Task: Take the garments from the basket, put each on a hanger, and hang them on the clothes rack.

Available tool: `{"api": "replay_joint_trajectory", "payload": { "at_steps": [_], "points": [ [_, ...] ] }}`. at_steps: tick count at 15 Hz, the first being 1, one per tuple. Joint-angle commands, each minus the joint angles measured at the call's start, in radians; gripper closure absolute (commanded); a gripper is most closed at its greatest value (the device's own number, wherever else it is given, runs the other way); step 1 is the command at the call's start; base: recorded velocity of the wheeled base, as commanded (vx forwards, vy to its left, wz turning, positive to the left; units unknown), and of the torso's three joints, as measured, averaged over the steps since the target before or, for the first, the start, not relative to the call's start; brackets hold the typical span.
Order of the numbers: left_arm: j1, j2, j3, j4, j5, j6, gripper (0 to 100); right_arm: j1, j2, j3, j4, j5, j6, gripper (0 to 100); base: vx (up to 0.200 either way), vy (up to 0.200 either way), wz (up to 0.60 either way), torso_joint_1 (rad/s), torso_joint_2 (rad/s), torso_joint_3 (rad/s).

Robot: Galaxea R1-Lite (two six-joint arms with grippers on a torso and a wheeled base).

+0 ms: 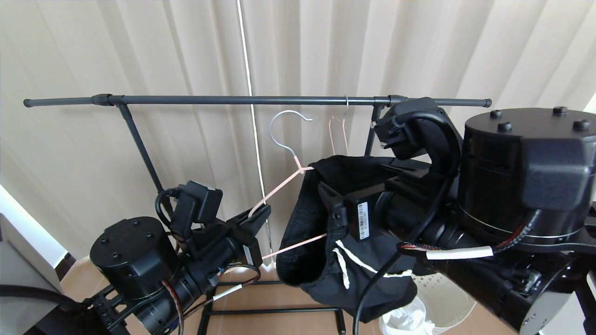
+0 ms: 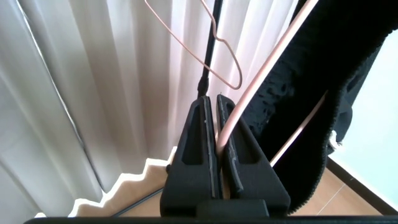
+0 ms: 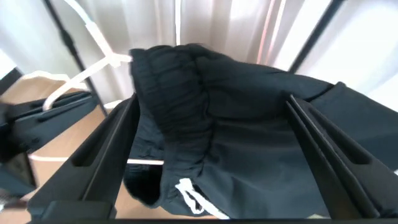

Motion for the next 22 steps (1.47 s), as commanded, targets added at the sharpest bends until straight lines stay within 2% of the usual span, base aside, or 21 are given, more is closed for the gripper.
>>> {"api": "replay_joint_trajectory", "payload": {
  "at_steps": [1, 2, 4, 5, 7, 8, 9, 11, 12, 13, 14, 15, 16, 17, 18, 19, 22],
  "points": [
    [-0.001, -0.007, 0.006, -0.001, -0.003, 0.0, 100, -0.005, -0.066, 0.028, 0.0, 0.06, -0.005, 0, 0.0, 0.0, 0.0, 0.0, 0.0, 0.0],
    [0.001, -0.008, 0.006, -0.001, -0.003, 0.0, 100, -0.006, -0.071, 0.031, 0.0, 0.066, -0.008, 0, 0.0, 0.0, 0.0, 0.0, 0.0, 0.0],
    [0.002, -0.025, 0.02, -0.001, -0.006, 0.004, 100, -0.081, -0.175, 0.102, 0.002, 0.272, -0.117, 0, 0.0, 0.0, 0.0, 0.0, 0.0, 0.0],
    [0.013, -0.027, 0.029, -0.001, -0.009, 0.007, 100, -0.109, -0.218, 0.128, 0.014, 0.345, -0.154, 0, 0.0, 0.0, 0.0, 0.0, 0.0, 0.0],
    [0.044, -0.031, 0.044, -0.001, -0.073, 0.01, 100, -0.155, -0.296, 0.158, 0.04, 0.418, -0.275, 0, 0.0, 0.0, 0.0, 0.0, 0.0, 0.0],
    [0.057, -0.043, 0.06, -0.001, -0.107, 0.012, 100, -0.17, -0.313, 0.148, 0.092, 0.447, -0.324, 0, 0.0, 0.0, 0.0, 0.0, 0.0, 0.0],
    [0.065, -0.056, 0.069, -0.001, -0.139, 0.012, 100, -0.193, -0.321, 0.106, 0.172, 0.507, -0.37, 0, 0.0, 0.0, 0.0, 0.0, 0.0, 0.0],
    [0.076, -0.056, 0.081, -0.001, -0.153, 0.018, 100, -0.298, -0.313, -0.027, 0.398, 0.674, -0.468, 0, 0.0, 0.0, 0.0, 0.0, 0.0, 0.0],
    [0.077, -0.054, 0.083, -0.001, -0.155, 0.024, 100, -0.319, -0.309, -0.058, 0.439, 0.709, -0.484, 0, 0.0, 0.0, 0.0, 0.0, 0.0, 0.0],
    [0.079, -0.056, 0.095, -0.001, -0.17, 0.043, 100, -0.411, -0.272, -0.213, 0.643, 0.85, -0.551, 0, 0.0, 0.0, 0.0, 0.0, 0.0, 0.0],
    [0.079, -0.057, 0.101, -0.001, -0.179, 0.049, 100, -0.437, -0.253, -0.276, 0.723, 0.896, -0.576, 0, 0.0, 0.0, 0.0, 0.0, 0.0, 0.0],
    [0.079, -0.057, 0.11, -0.001, -0.195, 0.07, 100, -0.477, -0.2, -0.408, 0.905, 0.982, -0.628, 0, 0.0, 0.0, 0.0, 0.0, 0.0, 0.0],
    [0.077, -0.057, 0.116, -0.001, -0.201, 0.084, 100, -0.497, -0.155, -0.5, 1.028, 1.017, -0.692, 0, 0.0, 0.0, 0.0, 0.0, 0.0, 0.0],
    [0.076, -0.062, 0.126, -0.001, -0.201, 0.09, 100, -0.505, -0.117, -0.566, 1.123, 1.02, -0.758, 0, 0.0, 0.0, 0.0, 0.0, 0.0, 0.0],
    [0.076, -0.063, 0.126, -0.001, -0.202, 0.092, 100, -0.505, -0.112, -0.575, 1.135, 1.022, -0.768, 0, 0.0, 0.0, 0.0, 0.0, 0.0, 0.0],
    [0.073, -0.069, 0.13, -0.001, -0.207, 0.095, 100, -0.503, -0.057, -0.632, 1.217, 1.022, -0.821, 0, 0.0, 0.0, 0.0, 0.0, 0.0, 0.0],
    [0.057, -0.082, 0.139, -0.001, -0.208, 0.096, 100, -0.479, 0.023, -0.645, 1.226, 1.023, -0.82, 0, 0.0, 0.0, 0.0, 0.0, 0.0, 0.0]
  ]
}}
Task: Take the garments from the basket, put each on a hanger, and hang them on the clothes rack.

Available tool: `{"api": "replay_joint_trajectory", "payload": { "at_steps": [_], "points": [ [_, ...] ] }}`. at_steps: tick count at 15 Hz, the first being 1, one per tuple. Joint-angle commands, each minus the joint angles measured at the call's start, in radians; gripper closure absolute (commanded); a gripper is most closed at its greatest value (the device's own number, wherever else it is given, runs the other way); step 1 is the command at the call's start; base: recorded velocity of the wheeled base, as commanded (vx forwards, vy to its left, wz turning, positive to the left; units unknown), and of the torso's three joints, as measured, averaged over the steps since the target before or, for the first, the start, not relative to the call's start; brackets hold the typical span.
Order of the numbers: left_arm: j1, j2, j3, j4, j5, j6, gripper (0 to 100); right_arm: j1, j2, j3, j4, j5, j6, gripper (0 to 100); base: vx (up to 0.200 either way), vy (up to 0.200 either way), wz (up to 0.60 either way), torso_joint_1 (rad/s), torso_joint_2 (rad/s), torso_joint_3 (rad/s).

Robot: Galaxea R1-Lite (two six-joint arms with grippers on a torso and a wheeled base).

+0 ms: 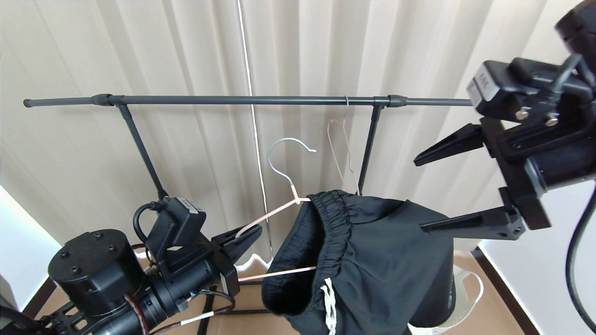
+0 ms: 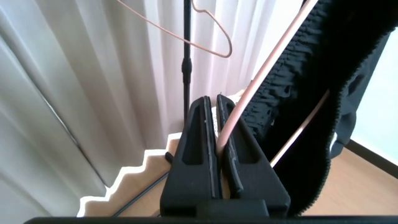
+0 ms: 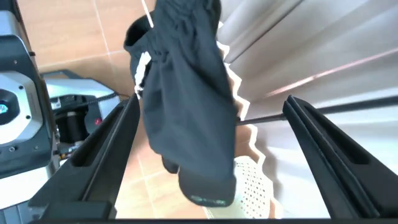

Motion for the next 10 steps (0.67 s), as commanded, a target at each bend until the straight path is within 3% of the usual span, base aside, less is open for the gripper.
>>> {"api": "replay_joint_trajectory", "payload": {
  "at_steps": [1, 8, 10],
  "points": [
    [-0.01, -0.012, 0.005, -0.001, -0.001, 0.001, 100, 0.009, 0.088, -0.013, -0.002, 0.002, 0.0, 0, 0.0, 0.0, 0.0, 0.0, 0.0, 0.0],
    [-0.028, -0.018, 0.012, -0.001, 0.001, 0.015, 100, 0.009, 0.15, -0.013, -0.043, 0.047, 0.005, 0, 0.0, 0.0, 0.0, 0.0, 0.0, 0.0],
    [-0.028, -0.019, 0.012, -0.001, 0.001, 0.015, 100, 0.009, 0.173, -0.017, -0.043, 0.094, 0.005, 0, 0.0, 0.0, 0.0, 0.0, 0.0, 0.0]
  ]
}}
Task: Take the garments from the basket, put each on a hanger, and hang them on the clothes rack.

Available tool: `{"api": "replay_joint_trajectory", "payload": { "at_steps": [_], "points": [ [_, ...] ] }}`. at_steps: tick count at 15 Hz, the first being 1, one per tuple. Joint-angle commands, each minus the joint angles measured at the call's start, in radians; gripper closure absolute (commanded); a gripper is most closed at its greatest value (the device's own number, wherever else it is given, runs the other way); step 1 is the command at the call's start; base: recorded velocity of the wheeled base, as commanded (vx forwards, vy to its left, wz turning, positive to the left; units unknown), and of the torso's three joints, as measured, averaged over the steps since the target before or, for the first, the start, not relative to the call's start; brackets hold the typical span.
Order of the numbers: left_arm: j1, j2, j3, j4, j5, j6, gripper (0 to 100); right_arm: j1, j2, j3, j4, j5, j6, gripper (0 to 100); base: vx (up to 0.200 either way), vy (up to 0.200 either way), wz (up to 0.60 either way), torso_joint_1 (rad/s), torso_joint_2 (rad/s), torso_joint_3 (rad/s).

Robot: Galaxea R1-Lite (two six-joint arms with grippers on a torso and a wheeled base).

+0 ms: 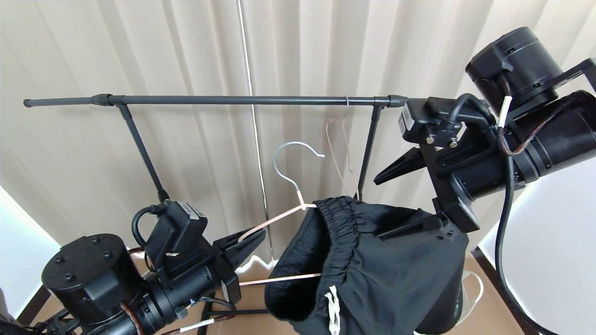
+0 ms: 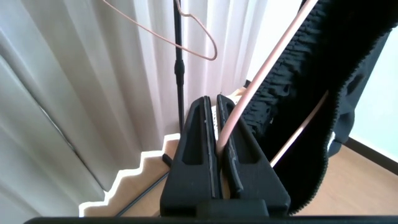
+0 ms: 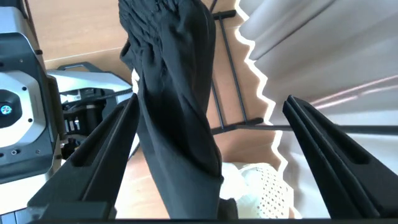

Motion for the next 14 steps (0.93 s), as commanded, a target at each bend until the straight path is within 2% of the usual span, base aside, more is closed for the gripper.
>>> {"api": "replay_joint_trajectory", "payload": {
  "at_steps": [1, 7, 14],
  "points": [
    [-0.002, -0.003, 0.0, -0.001, 0.0, 0.0, 100, -0.001, 0.027, -0.002, 0.0, 0.031, 0.0, 0, 0.0, 0.0, 0.0, 0.0, 0.0, 0.0],
    [-0.02, -0.011, 0.001, -0.001, 0.001, 0.0, 100, 0.0, 0.08, -0.002, -0.064, 0.083, 0.003, 0, 0.0, 0.0, 0.0, 0.0, 0.0, 0.0],
    [-0.02, -0.014, 0.0, -0.001, 0.001, 0.0, 100, 0.003, 0.086, -0.012, -0.072, 0.14, 0.012, 0, 0.0, 0.0, 0.0, 0.0, 0.0, 0.0]
  ]
}}
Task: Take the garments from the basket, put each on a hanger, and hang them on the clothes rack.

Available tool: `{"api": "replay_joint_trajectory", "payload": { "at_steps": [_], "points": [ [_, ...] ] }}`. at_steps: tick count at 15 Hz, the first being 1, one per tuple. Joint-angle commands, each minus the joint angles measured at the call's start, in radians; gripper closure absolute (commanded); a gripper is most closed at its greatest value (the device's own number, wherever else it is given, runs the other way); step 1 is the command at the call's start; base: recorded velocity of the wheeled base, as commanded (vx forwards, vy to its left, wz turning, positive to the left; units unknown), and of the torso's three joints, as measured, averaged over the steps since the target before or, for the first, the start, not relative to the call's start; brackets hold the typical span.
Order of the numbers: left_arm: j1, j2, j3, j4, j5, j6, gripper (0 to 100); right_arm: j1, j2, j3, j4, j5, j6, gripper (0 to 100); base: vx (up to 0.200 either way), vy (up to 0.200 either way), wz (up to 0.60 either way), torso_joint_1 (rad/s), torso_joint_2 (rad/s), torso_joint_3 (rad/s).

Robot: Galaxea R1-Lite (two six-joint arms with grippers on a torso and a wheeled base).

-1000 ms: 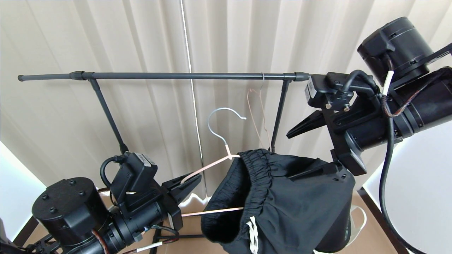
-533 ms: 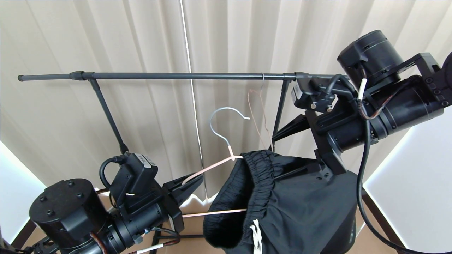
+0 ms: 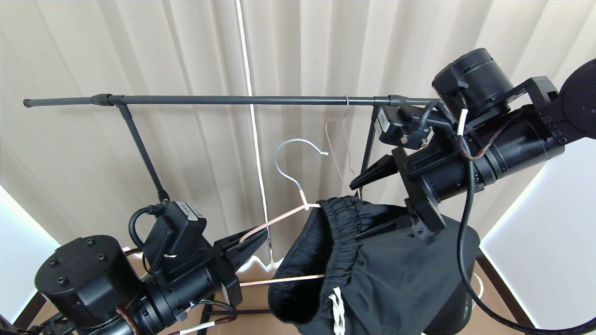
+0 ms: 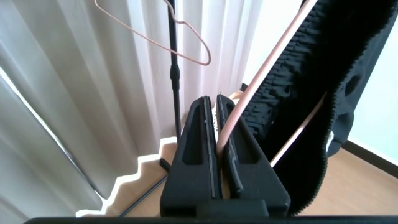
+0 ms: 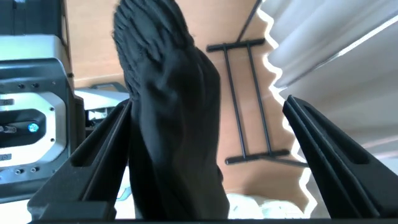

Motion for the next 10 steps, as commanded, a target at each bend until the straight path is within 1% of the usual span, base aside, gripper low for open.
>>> {"api": "replay_joint_trajectory", "payload": {
  "at_steps": [1, 4, 10],
  "points": [
    [0.0, 0.002, -0.001, -0.001, 0.0, 0.0, 100, 0.004, 0.004, -0.001, -0.008, 0.0, 0.002, 0, 0.0, 0.0, 0.0, 0.0, 0.0, 0.0],
    [0.0, 0.002, -0.001, -0.001, 0.0, 0.0, 100, 0.031, 0.011, -0.001, -0.02, 0.0, 0.014, 0, 0.0, 0.0, 0.0, 0.0, 0.0, 0.0],
    [-0.001, -0.006, -0.001, -0.001, 0.0, 0.0, 100, 0.037, 0.037, -0.016, -0.028, -0.003, 0.016, 0, 0.0, 0.0, 0.0, 0.0, 0.0, 0.0]
  ]
}}
